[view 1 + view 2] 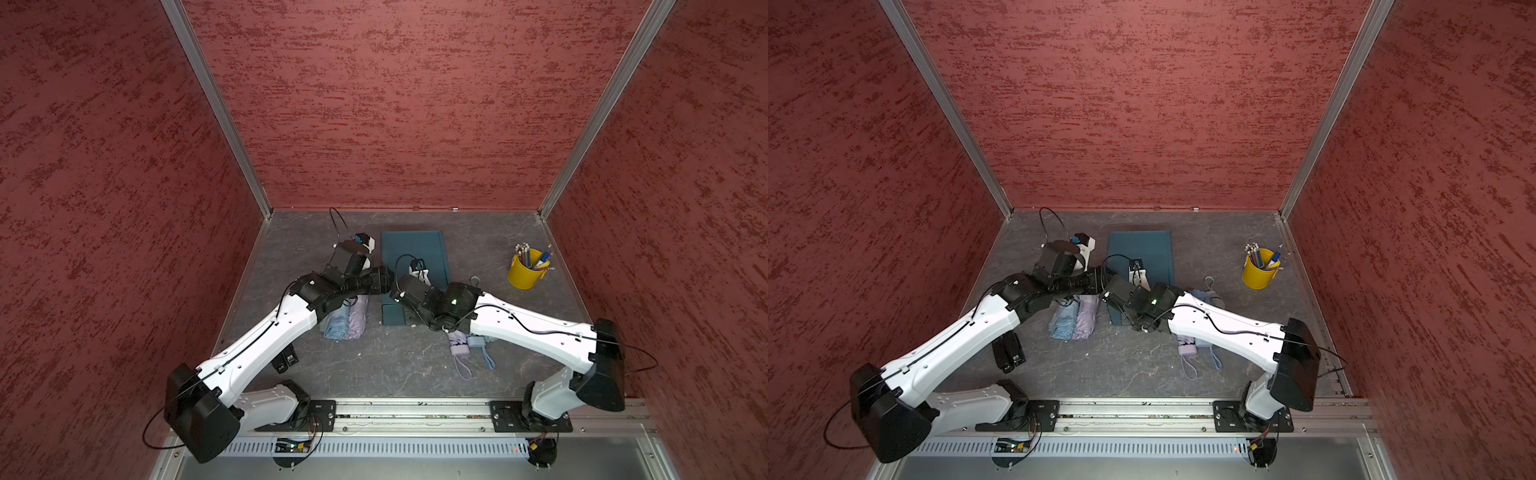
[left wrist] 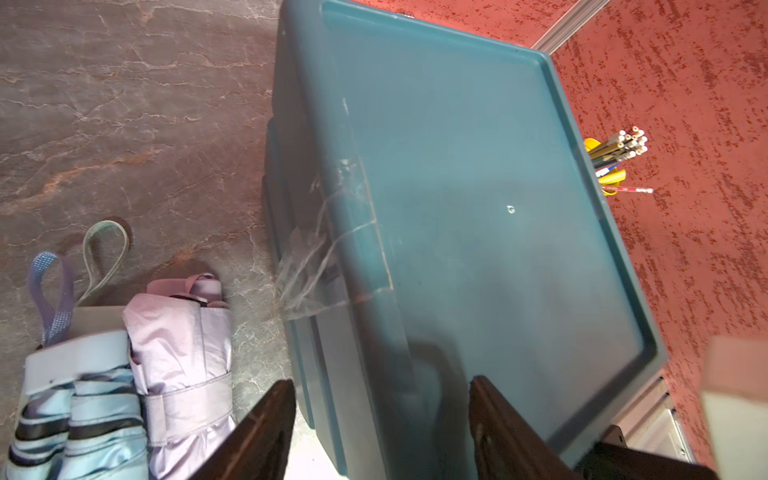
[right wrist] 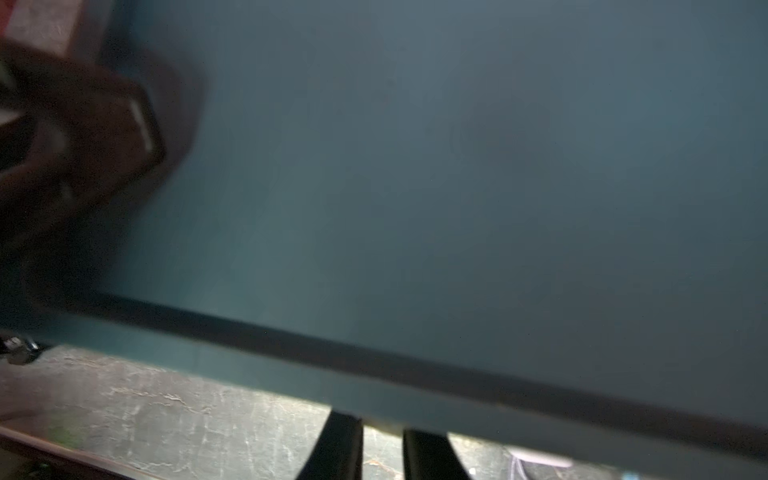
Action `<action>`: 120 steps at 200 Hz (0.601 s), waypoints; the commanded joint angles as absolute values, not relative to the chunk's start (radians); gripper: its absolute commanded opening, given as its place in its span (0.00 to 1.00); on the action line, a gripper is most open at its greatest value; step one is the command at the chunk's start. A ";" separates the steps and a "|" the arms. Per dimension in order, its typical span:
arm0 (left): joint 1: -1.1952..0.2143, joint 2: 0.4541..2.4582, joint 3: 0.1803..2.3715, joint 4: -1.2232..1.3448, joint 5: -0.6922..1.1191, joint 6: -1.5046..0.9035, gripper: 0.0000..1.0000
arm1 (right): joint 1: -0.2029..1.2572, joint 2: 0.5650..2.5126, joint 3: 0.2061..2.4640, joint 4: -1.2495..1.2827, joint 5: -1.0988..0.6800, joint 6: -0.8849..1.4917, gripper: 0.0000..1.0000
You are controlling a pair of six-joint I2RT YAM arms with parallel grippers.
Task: Place the umbrella in the drawer by color
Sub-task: Open the drawer in the storage box.
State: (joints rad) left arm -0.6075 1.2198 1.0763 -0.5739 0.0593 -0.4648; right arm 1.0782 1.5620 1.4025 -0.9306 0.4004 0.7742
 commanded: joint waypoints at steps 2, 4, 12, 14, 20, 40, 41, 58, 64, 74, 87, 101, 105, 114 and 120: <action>-0.597 1.243 1.094 -0.551 0.061 -0.434 0.66 | 1.052 1.565 1.430 -0.879 0.393 0.758 0.15; -0.596 1.244 1.095 -0.550 0.061 -0.434 0.66 | 1.050 1.565 1.429 -0.877 0.393 0.756 0.15; -0.593 1.252 1.096 -0.544 0.062 -0.433 0.65 | 1.046 1.568 1.431 -0.871 0.391 0.749 0.13; -0.593 1.253 1.096 -0.541 0.062 -0.433 0.65 | 1.046 1.568 1.430 -0.869 0.391 0.747 0.12; -0.592 1.256 1.098 -0.537 0.060 -0.434 0.65 | 1.044 1.569 1.435 -0.865 0.392 0.742 0.09; -0.585 1.274 1.098 -0.526 0.055 -0.444 0.61 | 1.032 1.575 1.441 -0.863 0.400 0.732 0.00; -0.583 1.274 1.098 -0.525 0.054 -0.445 0.61 | 1.031 1.575 1.442 -0.863 0.399 0.733 0.00; -0.583 1.292 1.105 -0.523 0.048 -0.457 0.57 | 1.019 1.577 1.442 -0.856 0.401 0.729 0.00; -0.582 1.298 1.107 -0.523 0.043 -0.463 0.57 | 1.018 1.578 1.442 -0.853 0.404 0.723 0.00; -0.582 1.309 1.105 -0.522 0.033 -0.472 0.55 | 1.015 1.576 1.440 -0.848 0.405 0.714 0.00; -0.583 1.322 1.106 -0.517 0.023 -0.481 0.52 | 1.015 1.569 1.431 -0.836 0.399 0.710 0.00; -0.583 1.332 1.109 -0.523 0.001 -0.495 0.48 | 1.017 1.545 1.397 -0.808 0.372 0.711 0.00; -0.582 1.336 1.112 -0.526 -0.006 -0.496 0.47 | 1.018 1.534 1.385 -0.801 0.366 0.712 0.00; -0.582 1.340 1.115 -0.531 -0.025 -0.503 0.46 | 1.023 1.509 1.356 -0.787 0.354 0.721 0.00; -0.581 1.343 1.115 -0.532 -0.037 -0.507 0.45 | 1.031 1.492 1.334 -0.780 0.351 0.724 0.00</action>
State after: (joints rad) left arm -0.5880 1.3102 1.1130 -0.4706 0.0319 -0.4904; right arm 1.0294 1.5581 1.3857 -0.8783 0.3645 0.7246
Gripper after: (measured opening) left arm 0.468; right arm 0.074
